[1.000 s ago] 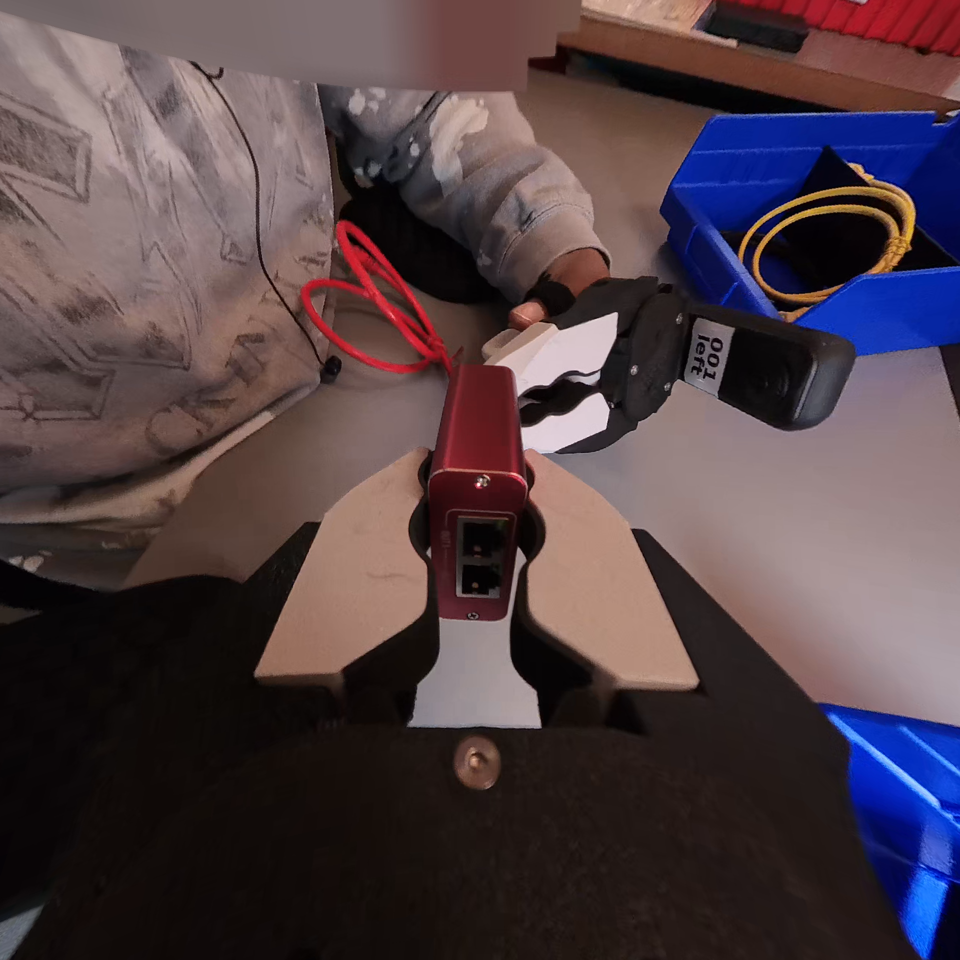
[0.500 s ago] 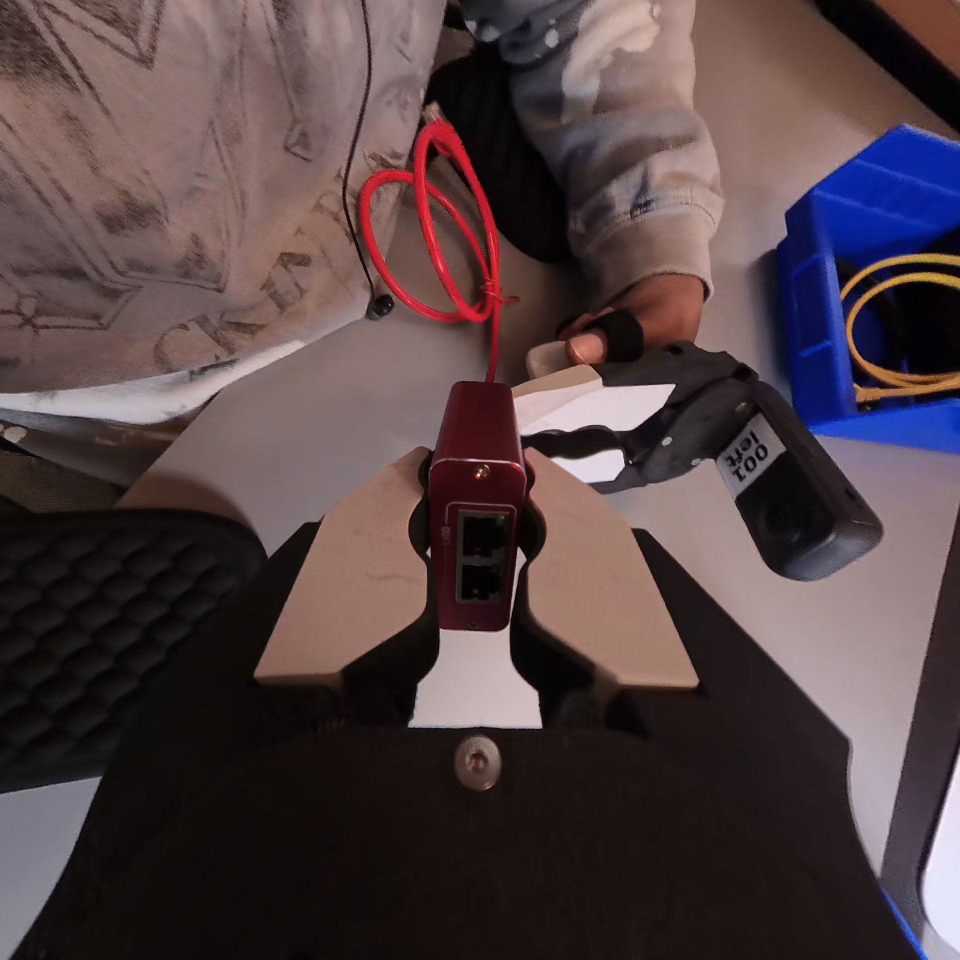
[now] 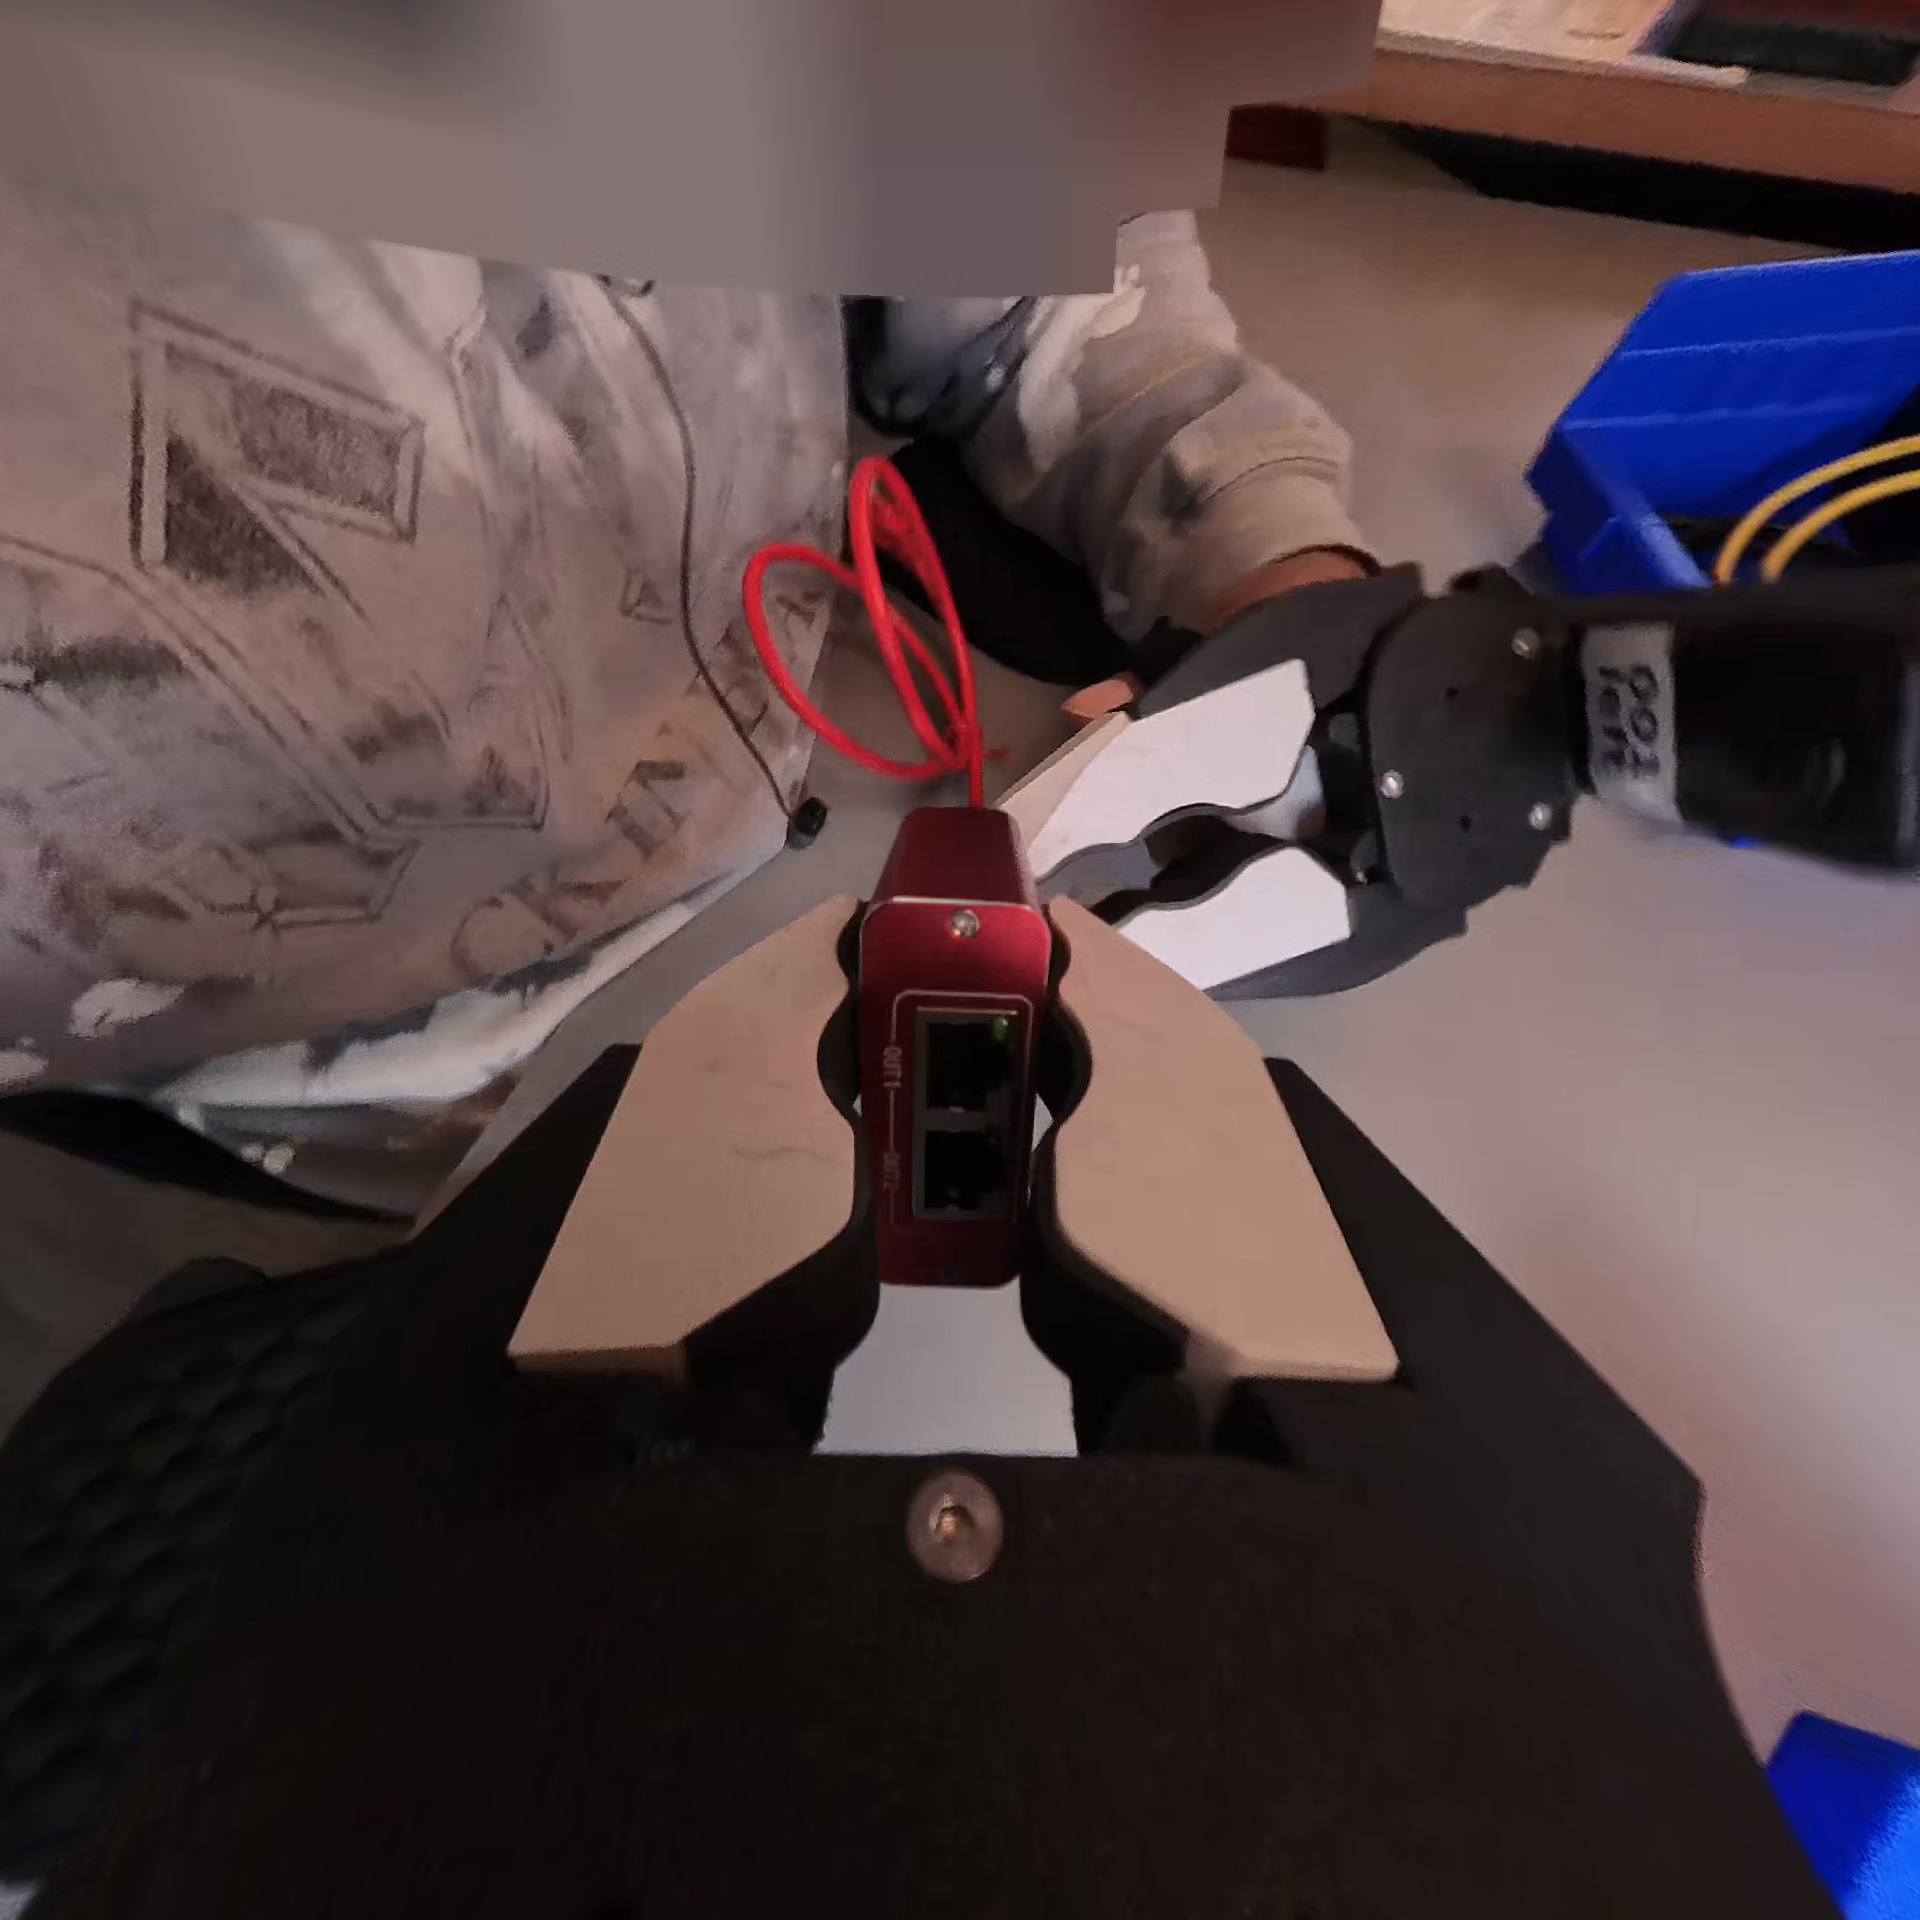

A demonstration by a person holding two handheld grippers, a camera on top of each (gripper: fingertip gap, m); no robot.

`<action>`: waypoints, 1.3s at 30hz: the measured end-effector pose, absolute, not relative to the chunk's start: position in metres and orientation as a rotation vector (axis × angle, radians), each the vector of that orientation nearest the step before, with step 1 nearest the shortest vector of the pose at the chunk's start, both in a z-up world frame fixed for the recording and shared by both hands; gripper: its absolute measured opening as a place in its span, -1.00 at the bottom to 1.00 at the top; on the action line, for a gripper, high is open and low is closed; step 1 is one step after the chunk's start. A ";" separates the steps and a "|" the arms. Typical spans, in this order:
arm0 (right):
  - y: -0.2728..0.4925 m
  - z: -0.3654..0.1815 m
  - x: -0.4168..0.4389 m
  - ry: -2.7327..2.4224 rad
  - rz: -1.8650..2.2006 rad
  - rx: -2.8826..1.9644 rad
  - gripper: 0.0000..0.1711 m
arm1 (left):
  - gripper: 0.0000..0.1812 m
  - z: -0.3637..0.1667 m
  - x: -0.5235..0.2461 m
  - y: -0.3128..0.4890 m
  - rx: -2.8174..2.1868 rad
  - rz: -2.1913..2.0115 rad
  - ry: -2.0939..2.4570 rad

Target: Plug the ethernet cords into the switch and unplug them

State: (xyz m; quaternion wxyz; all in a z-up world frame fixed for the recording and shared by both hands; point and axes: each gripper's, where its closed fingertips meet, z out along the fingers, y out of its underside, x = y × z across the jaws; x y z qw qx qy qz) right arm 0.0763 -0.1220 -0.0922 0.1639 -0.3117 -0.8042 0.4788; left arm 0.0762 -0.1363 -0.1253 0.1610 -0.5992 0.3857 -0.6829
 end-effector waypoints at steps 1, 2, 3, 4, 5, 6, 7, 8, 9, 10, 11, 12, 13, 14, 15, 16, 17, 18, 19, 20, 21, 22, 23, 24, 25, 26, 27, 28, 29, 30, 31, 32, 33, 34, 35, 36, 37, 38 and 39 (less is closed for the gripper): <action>-0.116 -0.092 0.074 -2.248 1.390 -0.937 -0.67 | -0.87 -0.126 0.075 -0.130 -1.716 -1.867 1.094; -0.109 -0.092 0.072 -2.207 1.414 -0.990 -0.67 | -0.85 -0.126 0.072 -0.124 -1.722 -1.795 1.083; -0.104 -0.092 0.072 -2.162 1.456 -1.031 -0.67 | -0.79 -0.125 0.069 -0.119 -1.719 -1.740 1.070; -0.100 -0.090 0.070 -2.110 1.502 -1.069 -0.67 | -0.74 -0.122 0.066 -0.115 -1.707 -1.696 1.055; -0.097 -0.089 0.069 -2.060 1.543 -1.100 -0.67 | -0.71 -0.119 0.062 -0.111 -1.699 -1.647 1.040; -0.094 -0.088 0.067 -2.024 1.564 -1.134 -0.67 | -0.68 -0.118 0.060 -0.108 -1.697 -1.593 1.032; -0.092 -0.089 0.066 -2.006 1.562 -1.174 -0.67 | -0.67 -0.116 0.058 -0.105 -1.695 -1.538 1.030; -0.090 -0.091 0.064 -2.000 1.546 -1.206 -0.67 | -0.66 -0.115 0.057 -0.103 -1.692 -1.486 1.031; -0.090 -0.092 0.062 -1.999 1.514 -1.230 -0.67 | -0.64 -0.114 0.058 -0.101 -1.691 -1.438 1.033; -0.090 -0.092 0.060 -2.006 1.483 -1.249 -0.67 | -0.62 -0.113 0.059 -0.100 -1.694 -1.396 1.038; -0.092 -0.090 0.057 -2.011 1.458 -1.265 -0.67 | -0.61 -0.114 0.061 -0.099 -1.702 -1.352 1.044; -0.094 -0.088 0.054 -2.015 1.426 -1.287 -0.67 | -0.59 -0.114 0.063 -0.099 -1.700 -1.314 1.047; -0.094 -0.086 0.050 -2.019 1.380 -1.314 -0.67 | -0.58 -0.111 0.065 -0.100 -1.689 -1.299 1.047; -0.094 -0.085 0.045 -2.012 1.335 -1.343 -0.67 | -0.59 -0.109 0.066 -0.099 -1.685 -1.287 1.034; -0.094 -0.081 0.040 -1.993 1.311 -1.371 -0.67 | -0.63 -0.107 0.065 -0.095 -1.679 -1.256 1.011; -0.092 -0.075 0.035 -1.963 1.290 -1.380 -0.67 | -0.67 -0.104 0.063 -0.092 -1.651 -1.227 0.996; -0.090 -0.068 0.030 -1.929 1.269 -1.362 -0.67 | -0.68 -0.098 0.060 -0.090 -1.614 -1.206 0.972; -0.088 -0.058 0.026 -1.875 1.258 -1.327 -0.67 | -0.69 -0.090 0.056 -0.087 -1.575 -1.197 0.939; -0.084 -0.044 0.023 -1.794 1.274 -1.284 -0.64 | -0.69 -0.081 0.051 -0.085 -1.539 -1.198 0.903; -0.081 -0.029 0.022 -1.699 1.316 -1.255 -0.54 | -0.70 -0.072 0.045 -0.083 -1.491 -1.201 0.861; -0.076 -0.016 0.022 -1.606 1.358 -1.239 -0.47 | -0.70 -0.060 0.038 -0.081 -1.425 -1.217 0.810; -0.072 -0.008 0.023 -1.525 1.390 -1.220 -0.43 | -0.70 -0.047 0.030 -0.081 -1.348 -1.251 0.758; -0.069 -0.004 0.023 -1.461 1.417 -1.203 -0.40 | -0.70 -0.034 0.023 -0.082 -1.277 -1.286 0.705; -0.071 -0.003 0.023 -1.418 1.455 -1.185 -0.38 | -0.70 -0.024 0.016 -0.082 -1.221 -1.302 0.661; -0.076 -0.002 0.021 -1.388 1.498 -1.165 -0.35 | -0.70 -0.017 0.013 -0.083 -1.184 -1.298 0.640; -0.081 0.001 0.019 -1.357 1.522 -1.143 -0.35 | -0.70 -0.013 0.012 -0.085 -1.155 -1.286 0.642; -0.084 0.004 0.016 -1.328 1.520 -1.121 -0.40 | -0.70 -0.011 0.014 -0.089 -1.130 -1.275 0.659; -0.087 0.007 0.013 -1.316 1.504 -1.098 -0.54 | -0.70 -0.009 0.018 -0.092 -1.111 -1.265 0.674; -0.090 0.009 0.011 -1.334 1.482 -1.073 -0.69 | -0.70 -0.008 0.022 -0.095 -1.101 -1.252 0.686; -0.093 0.013 0.010 -1.356 1.460 -1.062 -0.70 | -0.70 -0.007 0.024 -0.096 -1.098 -1.232 0.689; -0.093 0.014 0.010 -1.402 1.417 -1.072 -0.70 | -0.70 -0.005 0.024 -0.095 -1.106 -1.211 0.695; -0.094 0.016 0.011 -1.457 1.367 -1.066 -0.70 | -0.70 -0.005 0.024 -0.095 -1.134 -1.189 0.723; -0.093 0.019 0.014 -1.514 1.308 -1.070 -0.70 | -0.68 -0.006 0.022 -0.094 -1.175 -1.148 0.757; -0.094 0.019 0.017 -1.595 1.253 -1.092 -0.70 | -0.62 -0.007 0.019 -0.091 -1.221 -1.082 0.785; -0.093 0.019 0.022 -1.675 1.186 -1.117 -0.70 | -0.54 -0.009 0.015 -0.089 -1.261 -1.013 0.815; -0.090 0.020 0.025 -1.739 1.106 -1.141 -0.70 | -0.52 -0.009 0.011 -0.088 -1.292 -0.956 0.840; -0.090 0.018 0.030 -1.834 1.031 -1.179 -0.70 | -0.50 -0.009 0.010 -0.088 -1.314 -0.916 0.859; -0.090 0.013 0.034 -1.936 0.953 -1.219 -0.70 | -0.48 -0.008 0.010 -0.090 -1.336 -0.887 0.874; -0.089 0.008 0.037 -2.021 0.865 -1.260 -0.70 | -0.46 -0.008 0.012 -0.091 -1.360 -0.868 0.893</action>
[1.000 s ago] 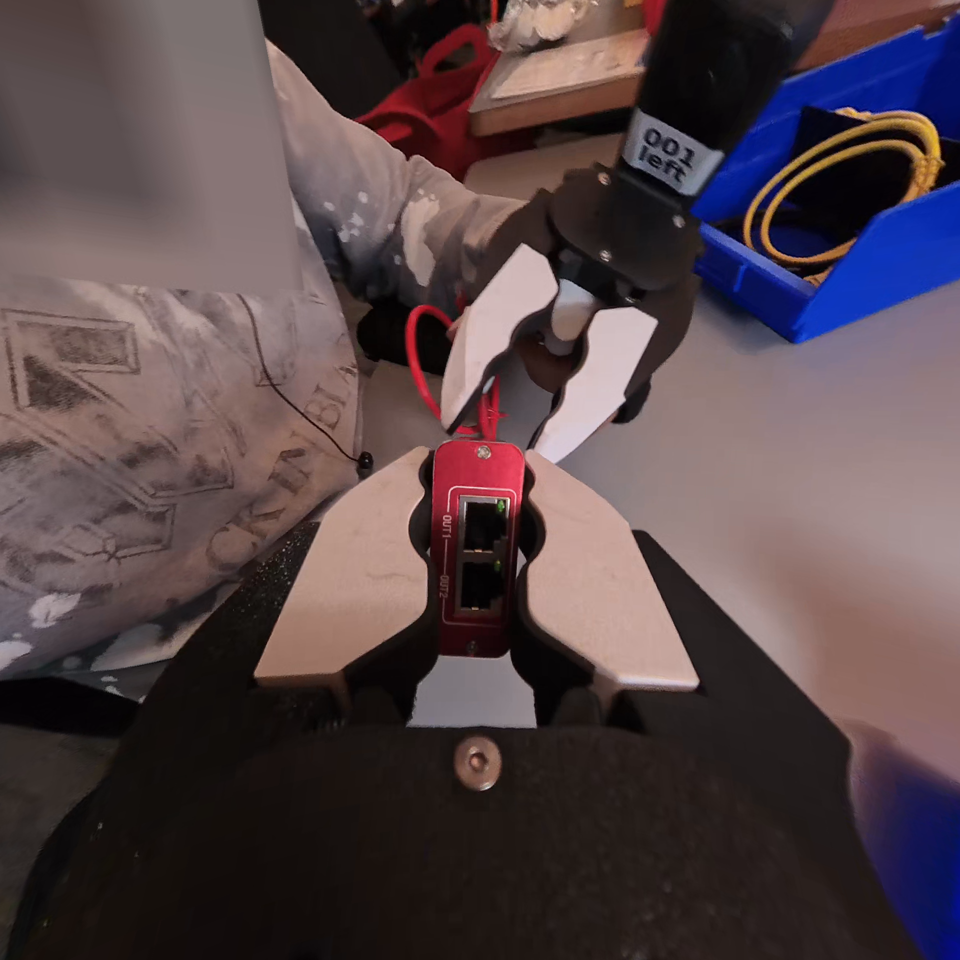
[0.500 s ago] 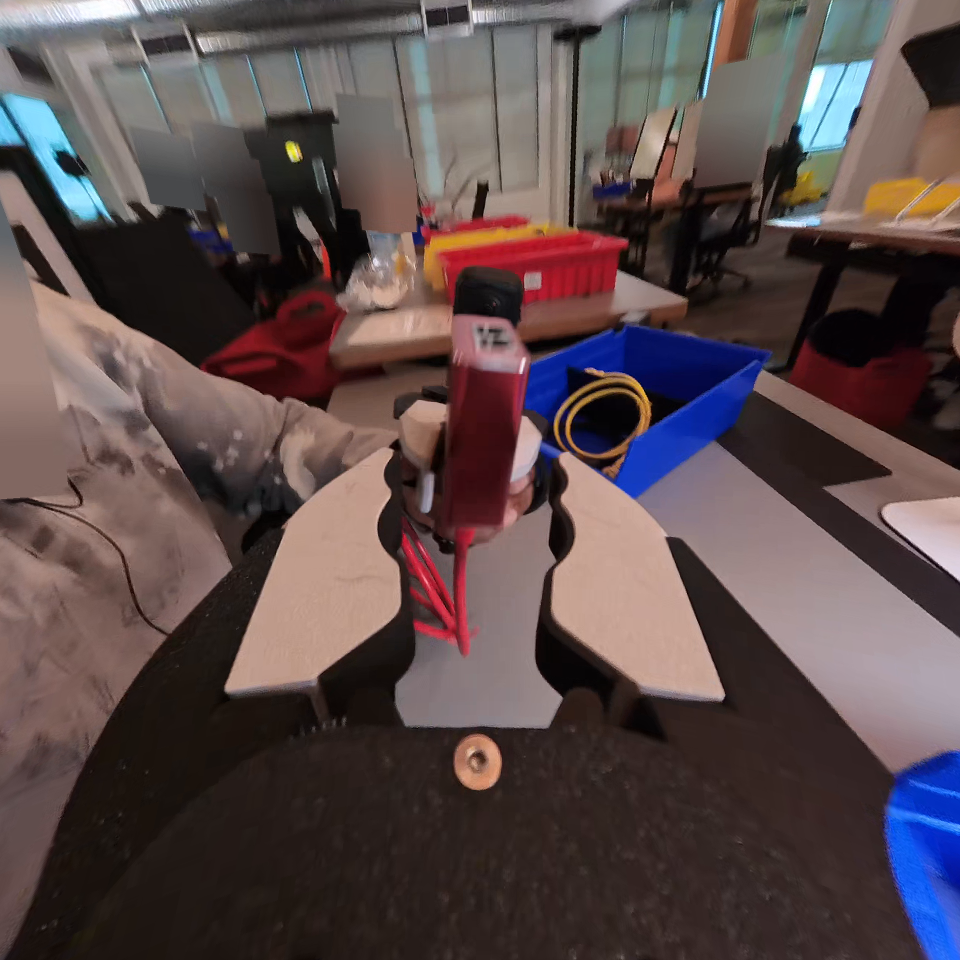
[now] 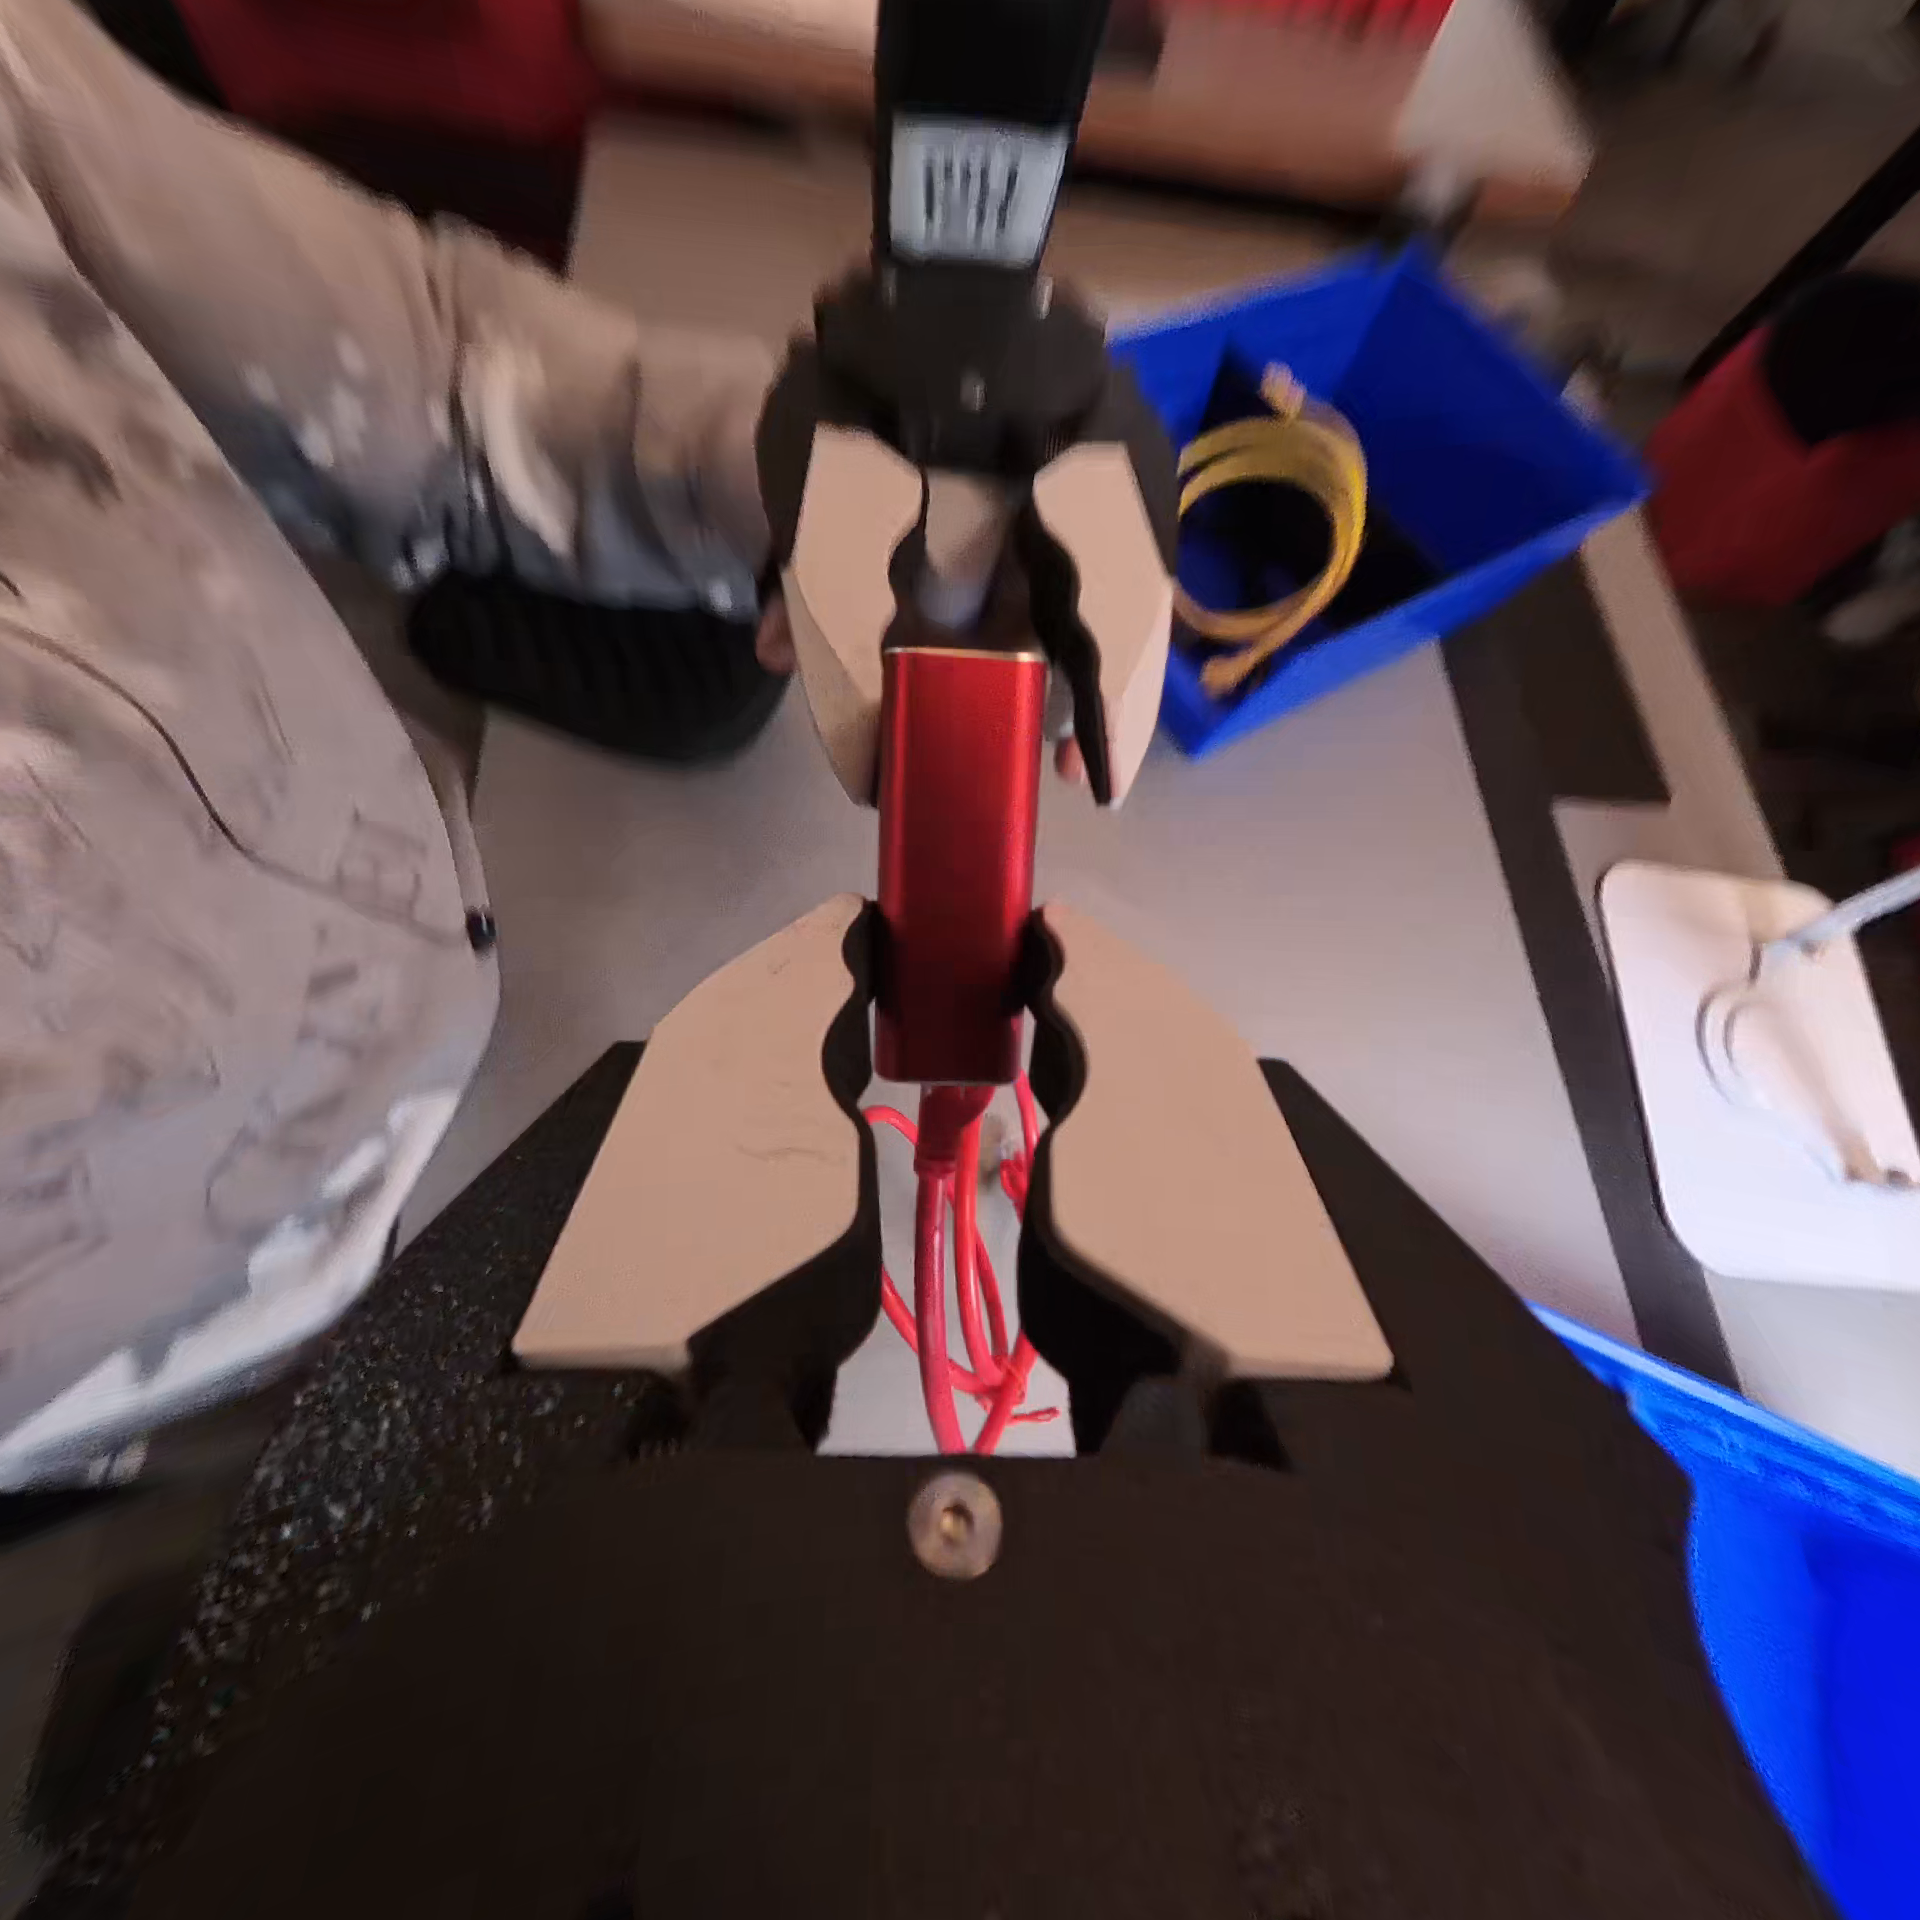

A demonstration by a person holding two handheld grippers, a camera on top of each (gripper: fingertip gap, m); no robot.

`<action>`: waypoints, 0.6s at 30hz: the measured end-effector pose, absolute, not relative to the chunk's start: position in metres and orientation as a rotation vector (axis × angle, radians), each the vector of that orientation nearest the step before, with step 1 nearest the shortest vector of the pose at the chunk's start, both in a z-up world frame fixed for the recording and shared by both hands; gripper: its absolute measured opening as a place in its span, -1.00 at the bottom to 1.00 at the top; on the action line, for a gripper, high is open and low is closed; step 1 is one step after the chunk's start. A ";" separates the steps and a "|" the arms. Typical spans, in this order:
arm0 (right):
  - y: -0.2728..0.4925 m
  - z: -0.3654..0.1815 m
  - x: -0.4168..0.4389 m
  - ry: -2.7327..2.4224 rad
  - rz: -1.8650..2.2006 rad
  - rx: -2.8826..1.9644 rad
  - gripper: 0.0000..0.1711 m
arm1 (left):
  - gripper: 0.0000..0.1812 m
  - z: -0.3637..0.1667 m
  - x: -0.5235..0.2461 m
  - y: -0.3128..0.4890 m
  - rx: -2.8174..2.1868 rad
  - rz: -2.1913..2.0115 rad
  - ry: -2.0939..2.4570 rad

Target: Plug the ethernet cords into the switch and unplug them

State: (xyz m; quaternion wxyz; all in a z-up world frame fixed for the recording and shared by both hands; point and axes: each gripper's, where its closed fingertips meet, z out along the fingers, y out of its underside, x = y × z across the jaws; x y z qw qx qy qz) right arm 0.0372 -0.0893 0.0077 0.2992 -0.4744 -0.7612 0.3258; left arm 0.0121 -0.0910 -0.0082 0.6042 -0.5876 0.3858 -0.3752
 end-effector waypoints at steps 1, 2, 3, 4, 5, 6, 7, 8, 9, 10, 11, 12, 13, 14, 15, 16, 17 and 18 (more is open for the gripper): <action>-0.089 0.001 0.039 -2.100 0.775 -1.304 -0.70 | -0.45 -0.011 0.016 -0.092 -1.387 -0.854 0.918; -0.090 -0.007 0.039 -2.173 0.701 -1.340 -0.70 | -0.43 -0.016 0.022 -0.094 -1.419 -0.842 0.954; -0.093 -0.014 0.038 -2.234 0.649 -1.358 -0.70 | -0.43 -0.025 0.029 -0.096 -1.460 -0.830 0.999; -0.097 -0.023 0.036 -2.290 0.616 -1.376 -0.70 | -0.43 -0.036 0.035 -0.097 -1.502 -0.810 1.040; -0.100 -0.032 0.035 -2.345 0.582 -1.390 -0.70 | -0.48 -0.045 0.040 -0.097 -1.525 -0.780 1.071; -0.098 -0.040 0.032 -2.364 0.533 -1.385 -0.70 | -0.63 -0.054 0.042 -0.096 -1.541 -0.748 1.100; -0.094 -0.045 0.030 -2.366 0.503 -1.363 -0.70 | -0.68 -0.064 0.040 -0.092 -1.572 -0.708 1.103; -0.090 -0.046 0.025 -2.332 0.512 -1.334 -0.70 | -0.68 -0.069 0.038 -0.088 -1.584 -0.705 1.080; -0.084 -0.043 0.019 -2.251 0.544 -1.323 -0.67 | -0.68 -0.068 0.034 -0.085 -1.582 -0.761 1.023; -0.075 -0.035 0.010 -2.114 0.586 -1.329 -0.63 | -0.68 -0.066 0.028 -0.080 -1.587 -0.852 0.939; -0.064 -0.022 0.002 -1.939 0.646 -1.331 -0.61 | -0.68 -0.064 0.020 -0.073 -1.591 -0.945 0.850; -0.057 -0.006 -0.002 -1.765 0.724 -1.307 -0.58 | -0.68 -0.064 0.012 -0.066 -1.586 -1.026 0.765; -0.054 0.009 -0.002 -1.605 0.807 -1.267 -0.58 | -0.69 -0.064 0.004 -0.059 -1.577 -1.097 0.682; -0.053 0.018 0.002 -1.474 0.890 -1.242 -0.61 | -0.68 -0.064 -0.003 -0.053 -1.568 -1.170 0.604; -0.057 0.020 0.005 -1.379 0.974 -1.229 -0.65 | -0.69 -0.064 -0.009 -0.048 -1.551 -1.242 0.531; -0.063 0.013 0.007 -1.329 1.047 -1.236 -0.68 | -0.68 -0.063 -0.014 -0.044 -1.526 -1.300 0.466; -0.069 -0.004 0.005 -1.331 1.089 -1.270 -0.66 | -0.69 -0.061 -0.018 -0.041 -1.497 -1.341 0.416; -0.072 -0.023 0.001 -1.338 1.109 -1.311 -0.61 | -0.68 -0.059 -0.020 -0.039 -1.466 -1.365 0.385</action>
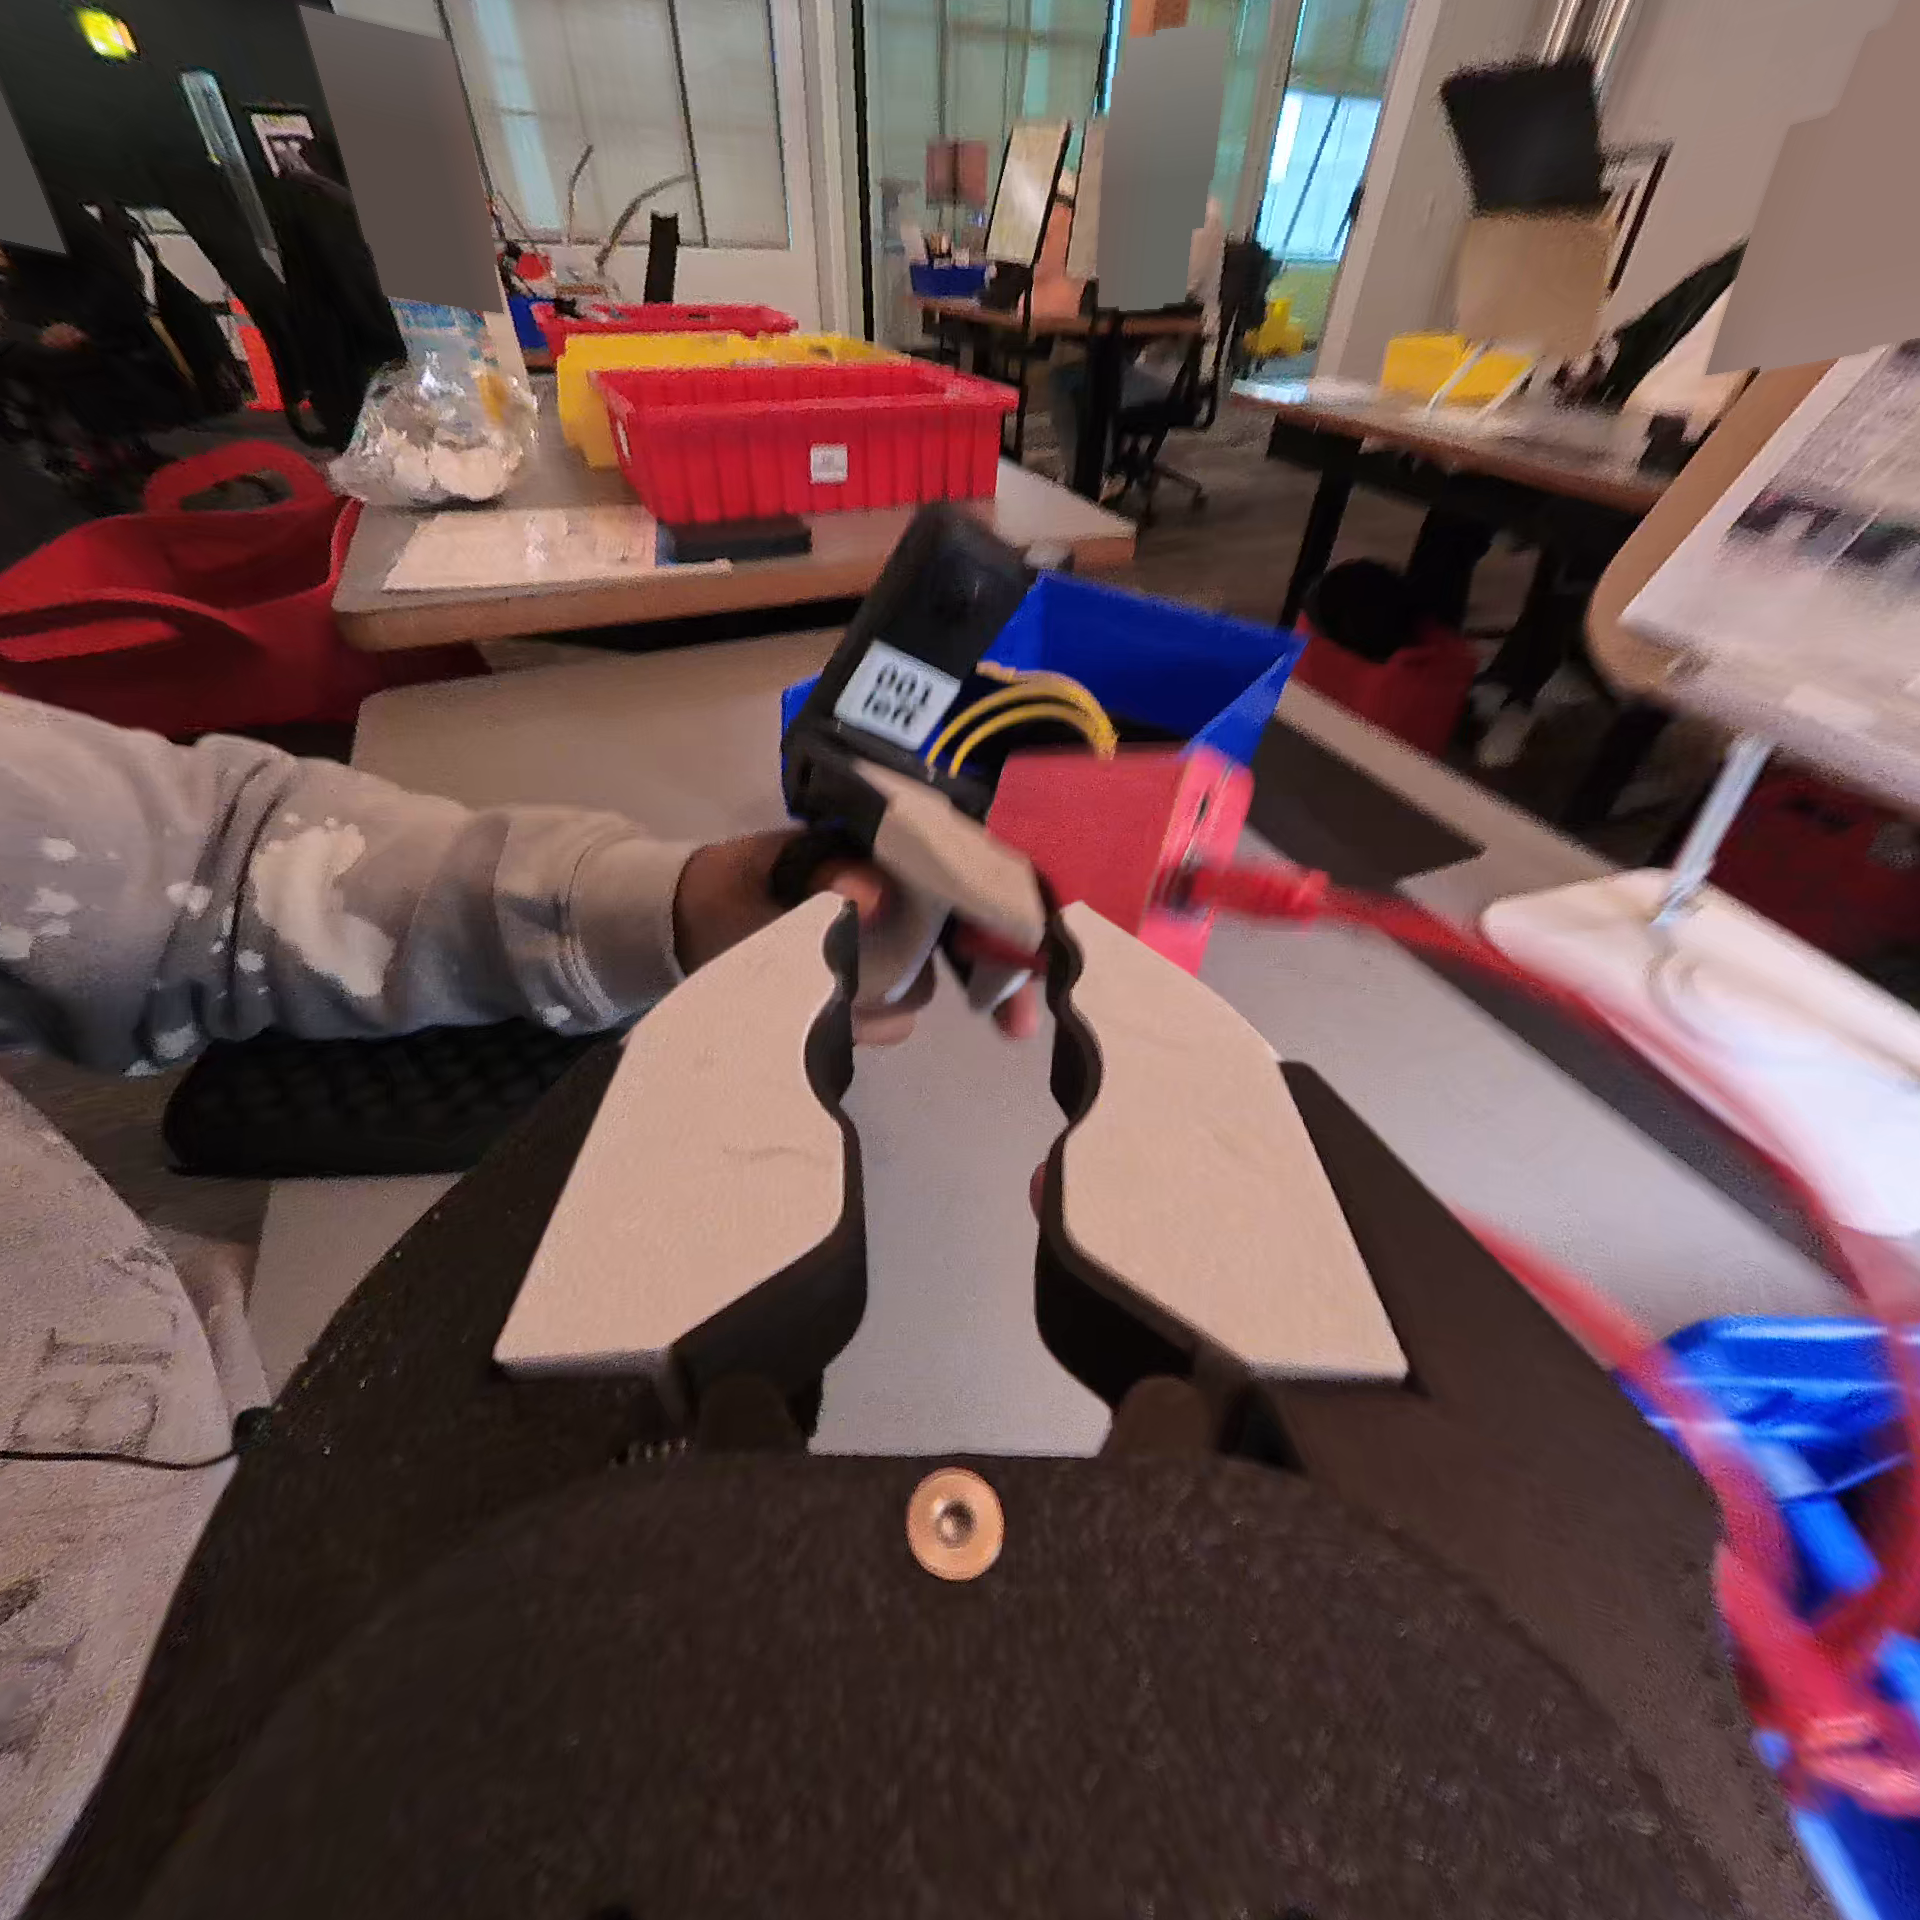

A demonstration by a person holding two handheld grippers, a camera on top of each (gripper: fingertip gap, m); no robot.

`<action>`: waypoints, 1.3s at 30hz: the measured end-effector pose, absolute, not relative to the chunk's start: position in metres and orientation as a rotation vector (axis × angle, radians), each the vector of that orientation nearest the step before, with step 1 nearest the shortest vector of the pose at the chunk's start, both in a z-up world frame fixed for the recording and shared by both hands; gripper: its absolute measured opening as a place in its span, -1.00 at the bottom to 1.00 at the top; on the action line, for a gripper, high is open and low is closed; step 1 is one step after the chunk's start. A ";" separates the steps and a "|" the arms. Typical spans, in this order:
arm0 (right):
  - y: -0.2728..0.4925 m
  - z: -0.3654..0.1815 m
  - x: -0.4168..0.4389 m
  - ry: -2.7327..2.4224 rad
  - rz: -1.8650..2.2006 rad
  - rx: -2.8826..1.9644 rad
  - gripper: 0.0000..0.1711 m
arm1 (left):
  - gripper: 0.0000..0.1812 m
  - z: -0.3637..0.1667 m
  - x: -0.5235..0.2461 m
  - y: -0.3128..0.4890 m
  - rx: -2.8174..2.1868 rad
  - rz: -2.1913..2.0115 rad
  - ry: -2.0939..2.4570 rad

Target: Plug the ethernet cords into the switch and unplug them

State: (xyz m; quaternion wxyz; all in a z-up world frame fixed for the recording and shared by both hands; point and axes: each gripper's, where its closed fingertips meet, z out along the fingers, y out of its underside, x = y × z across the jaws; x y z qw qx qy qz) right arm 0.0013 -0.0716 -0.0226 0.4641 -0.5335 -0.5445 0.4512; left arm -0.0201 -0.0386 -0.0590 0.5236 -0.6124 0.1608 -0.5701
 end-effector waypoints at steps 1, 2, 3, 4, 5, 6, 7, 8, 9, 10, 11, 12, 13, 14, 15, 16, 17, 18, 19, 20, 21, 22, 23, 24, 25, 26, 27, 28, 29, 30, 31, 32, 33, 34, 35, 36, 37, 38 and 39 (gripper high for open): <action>-0.072 -0.039 -0.003 -1.330 1.135 -1.344 -0.58 | -0.68 -0.056 -0.022 -0.037 -1.436 -1.374 0.366; -0.071 -0.051 -0.007 -1.305 1.176 -1.380 -0.54 | -0.68 -0.053 -0.023 -0.037 -1.410 -1.376 0.360; -0.067 -0.058 -0.010 -1.272 1.232 -1.409 -0.48 | -0.68 -0.049 -0.022 -0.039 -1.386 -1.373 0.366; -0.064 -0.060 -0.013 -1.238 1.291 -1.424 -0.43 | -0.68 -0.046 -0.022 -0.041 -1.370 -1.366 0.380; -0.059 -0.059 -0.014 -1.210 1.339 -1.426 -0.40 | -0.68 -0.044 -0.020 -0.045 -1.364 -1.359 0.410; -0.055 -0.054 -0.015 -1.190 1.395 -1.406 -0.39 | -0.68 -0.042 -0.017 -0.049 -1.361 -1.348 0.453; -0.053 -0.047 -0.015 -1.176 1.462 -1.384 -0.40 | -0.69 -0.041 -0.014 -0.053 -1.367 -1.323 0.503; -0.055 -0.040 -0.014 -1.185 1.533 -1.358 -0.41 | -0.69 -0.042 -0.011 -0.056 -1.386 -1.282 0.554; -0.059 -0.034 -0.015 -1.210 1.600 -1.337 -0.42 | -0.68 -0.043 -0.007 -0.059 -1.411 -1.243 0.606; -0.061 -0.032 -0.017 -1.233 1.633 -1.339 -0.43 | -0.68 -0.045 -0.003 -0.062 -1.429 -1.215 0.651; -0.062 -0.033 -0.020 -1.264 1.630 -1.341 -0.50 | -0.68 -0.045 0.001 -0.064 -1.442 -1.193 0.682; -0.065 -0.036 -0.022 -1.304 1.621 -1.324 -0.58 | -0.68 -0.047 0.005 -0.066 -1.461 -1.177 0.711; -0.068 -0.035 -0.023 -1.324 1.623 -1.280 -0.66 | -0.68 -0.050 0.008 -0.068 -1.488 -1.155 0.738; -0.069 -0.035 -0.023 -1.315 1.618 -1.246 -0.68 | -0.68 -0.052 0.008 -0.068 -1.511 -1.126 0.750; -0.070 -0.035 -0.022 -1.311 1.628 -1.215 -0.69 | -0.68 -0.053 0.008 -0.069 -1.521 -1.106 0.766; -0.071 -0.037 -0.021 -1.307 1.640 -1.191 -0.69 | -0.68 -0.055 0.008 -0.070 -1.537 -1.086 0.786; -0.072 -0.039 -0.021 -1.301 1.645 -1.172 -0.69 | -0.69 -0.058 0.008 -0.070 -1.552 -1.067 0.797; -0.072 -0.040 -0.020 -1.292 1.652 -1.151 -0.69 | -0.69 -0.060 0.008 -0.070 -1.554 -1.051 0.803; -0.071 -0.040 -0.019 -1.270 1.662 -1.132 -0.69 | -0.69 -0.060 0.007 -0.069 -1.548 -1.032 0.801; -0.068 -0.037 -0.017 -1.229 1.680 -1.109 -0.69 | -0.67 -0.060 0.005 -0.068 -1.539 -1.011 0.796; -0.064 -0.032 -0.013 -1.181 1.703 -1.084 -0.69 | -0.63 -0.060 0.003 -0.068 -1.530 -1.002 0.792; -0.061 -0.029 -0.009 -1.150 1.723 -1.070 -0.69 | -0.63 -0.059 0.002 -0.069 -1.525 -1.009 0.791; -0.059 -0.028 -0.007 -1.146 1.732 -1.064 -0.69 | -0.64 -0.058 0.001 -0.069 -1.521 -1.018 0.786; -0.059 -0.029 -0.006 -1.160 1.725 -1.064 -0.69 | -0.65 -0.056 0.001 -0.069 -1.514 -1.016 0.776; -0.060 -0.031 -0.006 -1.180 1.708 -1.060 -0.69 | -0.68 -0.055 0.001 -0.068 -1.506 -1.006 0.769; -0.063 -0.033 -0.006 -1.194 1.698 -1.050 -0.69 | -0.71 -0.055 0.001 -0.068 -1.500 -0.996 0.770; -0.063 -0.034 -0.006 -1.193 1.699 -1.042 -0.69 | -0.71 -0.056 0.002 -0.069 -1.497 -0.994 0.782; -0.064 -0.036 -0.006 -1.202 1.697 -1.048 -0.69 | -0.71 -0.058 0.002 -0.069 -1.506 -0.996 0.795; -0.064 -0.039 -0.006 -1.221 1.685 -1.059 -0.69 | -0.71 -0.062 0.001 -0.070 -1.528 -0.991 0.818; -0.065 -0.043 -0.007 -1.245 1.666 -1.072 -0.69 | -0.71 -0.066 0.001 -0.070 -1.550 -0.979 0.845; -0.065 -0.046 -0.008 -1.265 1.649 -1.085 -0.68 | -0.71 -0.069 0.000 -0.070 -1.561 -0.966 0.864; -0.065 -0.048 -0.008 -1.272 1.634 -1.096 -0.67 | -0.71 -0.071 0.000 -0.070 -1.564 -0.964 0.866; -0.064 -0.049 -0.008 -1.273 1.629 -1.100 -0.67 | -0.71 -0.071 0.000 -0.070 -1.567 -0.970 0.861; -0.064 -0.050 -0.009 -1.277 1.624 -1.108 -0.67 | -0.71 -0.072 0.001 -0.069 -1.571 -0.977 0.856; -0.063 -0.051 -0.009 -1.278 1.616 -1.117 -0.67 | -0.71 -0.073 0.001 -0.068 -1.575 -0.978 0.851; -0.061 -0.052 -0.009 -1.275 1.611 -1.128 -0.66 | -0.71 -0.074 0.001 -0.067 -1.579 -0.975 0.841; -0.059 -0.053 -0.008 -1.272 1.617 -1.138 -0.66 | -0.71 -0.075 0.002 -0.066 -1.584 -0.976 0.830; -0.058 -0.053 -0.008 -1.266 1.628 -1.146 -0.66 | -0.71 -0.075 0.003 -0.065 -1.587 -0.978 0.818; -0.057 -0.054 -0.007 -1.261 1.634 -1.149 -0.66 | -0.71 -0.075 0.003 -0.064 -1.591 -0.977 0.807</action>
